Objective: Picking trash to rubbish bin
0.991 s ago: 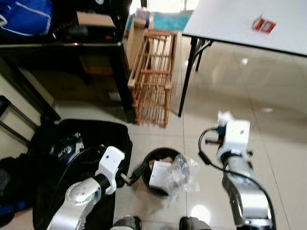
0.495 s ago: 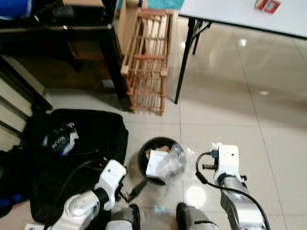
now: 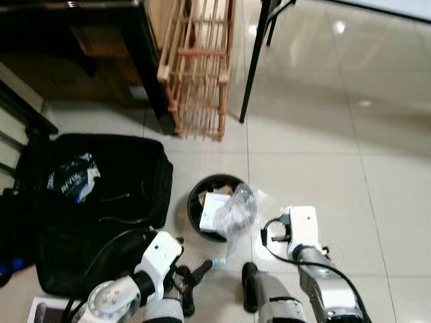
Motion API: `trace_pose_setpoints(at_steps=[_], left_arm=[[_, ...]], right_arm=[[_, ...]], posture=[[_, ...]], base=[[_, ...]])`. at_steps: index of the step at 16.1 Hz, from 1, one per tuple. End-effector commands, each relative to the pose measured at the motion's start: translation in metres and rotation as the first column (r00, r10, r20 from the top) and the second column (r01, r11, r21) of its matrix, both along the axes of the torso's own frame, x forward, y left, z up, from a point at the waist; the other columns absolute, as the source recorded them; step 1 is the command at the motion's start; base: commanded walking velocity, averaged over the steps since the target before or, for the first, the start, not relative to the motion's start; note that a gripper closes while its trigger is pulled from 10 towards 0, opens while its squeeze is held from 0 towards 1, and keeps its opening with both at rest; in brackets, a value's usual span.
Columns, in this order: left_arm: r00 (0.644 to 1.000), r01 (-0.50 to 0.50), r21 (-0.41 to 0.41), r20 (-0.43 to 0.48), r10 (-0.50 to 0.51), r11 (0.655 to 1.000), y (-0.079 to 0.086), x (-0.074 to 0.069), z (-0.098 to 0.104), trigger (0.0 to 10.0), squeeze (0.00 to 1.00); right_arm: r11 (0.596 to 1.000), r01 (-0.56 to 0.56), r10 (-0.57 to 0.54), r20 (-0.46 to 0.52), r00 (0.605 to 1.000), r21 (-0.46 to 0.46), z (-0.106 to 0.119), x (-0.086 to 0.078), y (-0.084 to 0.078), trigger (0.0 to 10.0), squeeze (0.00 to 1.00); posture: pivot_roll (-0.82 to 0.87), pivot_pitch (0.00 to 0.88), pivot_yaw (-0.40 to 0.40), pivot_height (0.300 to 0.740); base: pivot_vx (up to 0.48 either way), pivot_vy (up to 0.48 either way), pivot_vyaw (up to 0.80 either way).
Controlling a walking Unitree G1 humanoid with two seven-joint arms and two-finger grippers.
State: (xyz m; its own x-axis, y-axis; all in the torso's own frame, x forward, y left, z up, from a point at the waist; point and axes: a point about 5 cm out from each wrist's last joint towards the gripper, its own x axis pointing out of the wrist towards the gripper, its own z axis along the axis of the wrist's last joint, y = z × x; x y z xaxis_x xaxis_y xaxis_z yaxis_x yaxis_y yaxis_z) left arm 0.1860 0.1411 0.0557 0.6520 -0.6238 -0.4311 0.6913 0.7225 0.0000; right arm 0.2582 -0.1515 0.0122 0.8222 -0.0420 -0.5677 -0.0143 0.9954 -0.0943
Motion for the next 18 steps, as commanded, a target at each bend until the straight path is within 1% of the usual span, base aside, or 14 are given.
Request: trace_pose_setpoints(at_steps=[1, 4, 5, 8, 9, 10, 11, 13, 14, 16, 18], left_arm=[[0.999, 0.009, 0.011, -0.031, -0.008, 1.000, 0.001, -0.008, -0.001, 10.0, 0.00], [0.999, 0.036, 0.022, -0.039, -0.035, 0.999, -0.001, -0.009, -0.002, 10.0, 0.00], [0.998, 0.057, 0.042, -0.041, -0.055, 0.997, 0.000, -0.011, -0.005, 10.0, 0.00], [0.996, 0.056, 0.074, -0.072, -0.051, 0.996, 0.007, -0.017, -0.011, 10.0, 0.00], [0.996, 0.061, 0.106, -0.069, -0.053, 0.993, 0.012, -0.020, -0.014, 10.0, 0.00], [0.996, 0.053, 0.118, -0.075, -0.044, 0.992, 0.016, -0.021, -0.018, 10.0, 0.00], [0.995, 0.018, 0.133, -0.105, -0.004, 0.991, 0.025, -0.026, -0.026, 10.0, 0.00], [0.994, -0.019, 0.153, -0.105, 0.035, 0.988, 0.031, -0.027, -0.031, 10.0, 0.00], [0.994, -0.027, 0.161, -0.102, 0.044, 0.987, 0.033, -0.027, -0.032, 10.0, 0.00], [0.993, -0.054, 0.149, -0.098, 0.069, 0.987, 0.034, -0.025, -0.033, 10.0, 0.00], [0.993, -0.087, 0.140, -0.072, 0.097, 0.986, 0.034, -0.020, -0.031, 10.0, 0.00]], right_arm=[[1.000, -0.012, 0.013, -0.038, 0.999, 0.012, -0.009, -0.005, 0.001, 10.0, 0.00], [0.999, -0.032, 0.032, -0.036, 0.999, 0.008, -0.009, -0.002, 0.000, 10.0, 0.00], [0.999, -0.042, 0.042, -0.031, 0.999, 0.005, -0.008, 0.000, 0.001, 10.0, 0.00], [0.998, -0.070, 0.070, -0.006, 0.998, -0.006, -0.004, 0.007, 0.002, 10.0, 0.00], [0.997, -0.072, 0.072, 0.004, 0.997, -0.009, -0.002, 0.009, 0.002, 10.0, 0.00], [0.997, -0.072, 0.072, 0.006, 0.997, -0.009, -0.001, 0.010, 0.001, 10.0, 0.00], [0.997, -0.074, 0.074, 0.010, 0.997, -0.009, 0.000, 0.012, 0.002, 10.0, 0.00], [0.996, -0.084, 0.084, 0.020, 0.996, -0.012, 0.001, 0.014, 0.003, 10.0, 0.00], [0.996, -0.085, 0.086, 0.023, 0.996, -0.013, 0.001, 0.014, 0.003, 10.0, 0.00], [0.996, -0.087, 0.088, 0.028, 0.996, -0.015, 0.002, 0.015, 0.003, 10.0, 0.00], [0.996, -0.085, 0.085, 0.032, 0.996, -0.017, 0.002, 0.015, 0.002, 10.0, 0.00]], posture=[[0.11, 0.454, 0.021, 0.740], [0.11, 0.454, 0.011, 0.740], [0.11, 0.452, 0.010, 0.740], [0.11, 0.448, 0.001, 0.740], [0.11, 0.448, -0.003, 0.740], [0.12, 0.448, -0.005, 0.740], [0.12, 0.447, -0.009, 0.740], [0.12, 0.447, -0.009, 0.740], [0.12, 0.447, -0.009, 0.740], [0.12, 0.446, -0.012, 0.740], [0.12, 0.446, -0.012, 0.740]], base=[[0.000, 0.000, 0.00], [0.000, 0.000, 0.00], [0.000, 0.000, 0.00], [0.000, 0.000, 0.00], [0.000, 0.000, 0.00], [0.000, 0.000, 0.00], [0.000, 0.000, 0.00], [0.000, 0.000, 0.00], [0.000, 0.000, 0.00], [0.000, 0.000, 0.00], [0.000, 0.000, 0.00]])
